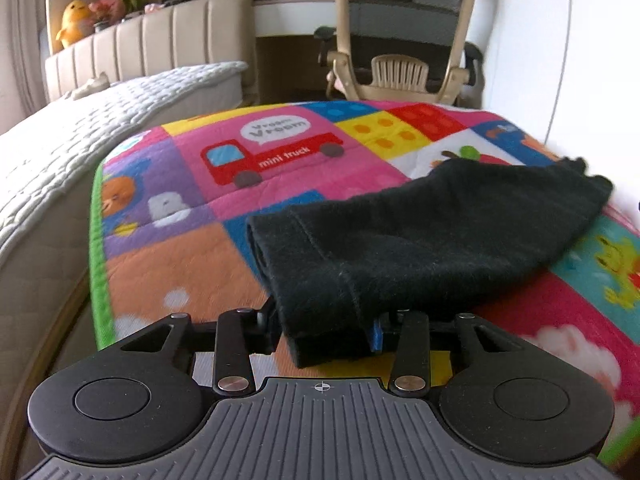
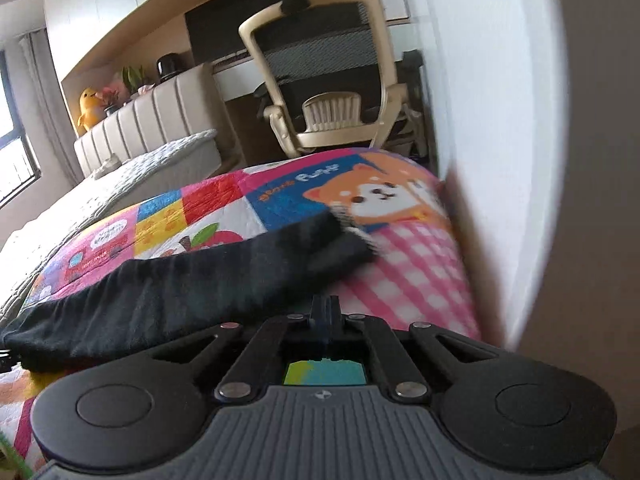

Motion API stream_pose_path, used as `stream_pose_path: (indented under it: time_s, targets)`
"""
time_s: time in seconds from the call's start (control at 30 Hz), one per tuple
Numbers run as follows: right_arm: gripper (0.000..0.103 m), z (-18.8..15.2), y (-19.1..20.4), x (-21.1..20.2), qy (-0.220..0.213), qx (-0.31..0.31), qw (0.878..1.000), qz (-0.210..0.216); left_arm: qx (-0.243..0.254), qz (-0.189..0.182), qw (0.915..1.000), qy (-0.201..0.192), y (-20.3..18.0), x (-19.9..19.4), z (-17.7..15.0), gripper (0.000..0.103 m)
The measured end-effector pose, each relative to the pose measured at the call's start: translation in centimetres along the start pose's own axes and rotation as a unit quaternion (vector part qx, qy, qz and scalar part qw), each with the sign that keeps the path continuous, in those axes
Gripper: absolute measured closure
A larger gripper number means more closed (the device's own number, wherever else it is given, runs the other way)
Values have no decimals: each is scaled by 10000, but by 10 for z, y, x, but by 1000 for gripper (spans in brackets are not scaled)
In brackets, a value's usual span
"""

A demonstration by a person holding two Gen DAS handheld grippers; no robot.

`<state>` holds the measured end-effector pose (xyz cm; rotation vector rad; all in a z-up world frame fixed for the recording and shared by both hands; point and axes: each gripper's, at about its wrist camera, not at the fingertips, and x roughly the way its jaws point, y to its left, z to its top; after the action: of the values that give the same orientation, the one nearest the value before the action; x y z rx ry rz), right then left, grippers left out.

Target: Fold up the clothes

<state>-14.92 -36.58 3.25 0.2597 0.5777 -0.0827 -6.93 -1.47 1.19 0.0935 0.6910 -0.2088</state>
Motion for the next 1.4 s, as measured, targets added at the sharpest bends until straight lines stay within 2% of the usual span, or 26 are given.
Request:
stream_pose_path:
  time_s: [0.07, 0.1, 0.13, 0.2, 0.27, 0.37, 0.47, 0.57, 0.63, 0.77, 0.83, 0.9, 0.97, 1.03, 1.07, 1.1, 1.17, 1.23, 1.3, 1.4]
  targets:
    - [99, -4, 12, -8, -95, -460, 9989, -76, 101, 170, 9997, -142, -2, -7, -6, 50]
    - [94, -6, 20, -9, -117, -707, 9974, -51, 141, 258, 9994, -206, -3, -9, -8, 45]
    - [90, -7, 33, -7, -117, -945, 9954, 90, 90, 277, 9994, -211, -2, -7, -8, 42]
    - [68, -7, 65, -2, -120, -1432, 9883, 505, -14, 315, 9993, -219, -1, -3, -7, 35]
    - [66, -10, 106, 4, -118, -2000, 9747, 990, -77, 366, 9990, -245, 1, -1, -4, 30]
    - [66, -20, 169, 18, -130, -2894, 9433, 1618, 9, 407, 9985, -363, 3, -3, -1, 22]
    - [66, -38, 225, 32, -71, -3777, 9011, 2130, 177, 460, 9977, -467, 6, -8, 0, 16]
    - [67, -56, 262, 47, -83, -4497, 8633, 2289, 526, 543, 9953, -597, 5, -14, -2, 13]
    - [96, -59, 276, 57, -236, -4737, 8549, 2103, 1088, 667, 9892, -716, -3, -18, -7, 11]
    - [97, -33, 279, 61, -386, -4421, 8727, 2036, 2158, 807, 9686, -939, -21, -19, -15, 10]
    - [97, -26, 275, 60, -423, -4402, 8732, 2049, 2392, 856, 9619, -1014, -27, -13, -11, 10]
    - [97, -23, 268, 58, -409, -4360, 8749, 2066, 2470, 860, 9587, -1114, -32, -3, -3, 10]
    - [96, -21, 257, 57, -347, -4191, 8837, 2053, 2491, 834, 9568, -1248, -38, 3, 6, 19]
    - [85, -16, 240, 55, -288, -3864, 9011, 1948, 2504, 762, 9563, -1300, -43, 8, 13, 48]
    - [73, -10, 225, 55, -265, -3557, 9162, 1825, 2422, 729, 9587, -1296, -43, 8, 15, 53]
    - [68, -3, 207, 55, -238, -3191, 9327, 1667, 2341, 696, 9611, -1293, -43, 9, 17, 60]
    - [68, 13, 159, 57, -115, -2179, 9683, 1212, 2177, 631, 9655, -1285, -42, 11, 21, 63]
    - [68, 25, 104, 60, 50, -951, 9929, 715, 2014, 568, 9695, -1275, -41, 13, 25, 64]
    - [68, 31, 51, 63, 160, 298, 9991, 271, 1877, 528, 9730, -1234, -38, 14, 24, 64]
    - [67, 31, 0, 64, 96, 1543, 9878, 193, 1775, 502, 9759, -1167, -35, 17, 23, 64]
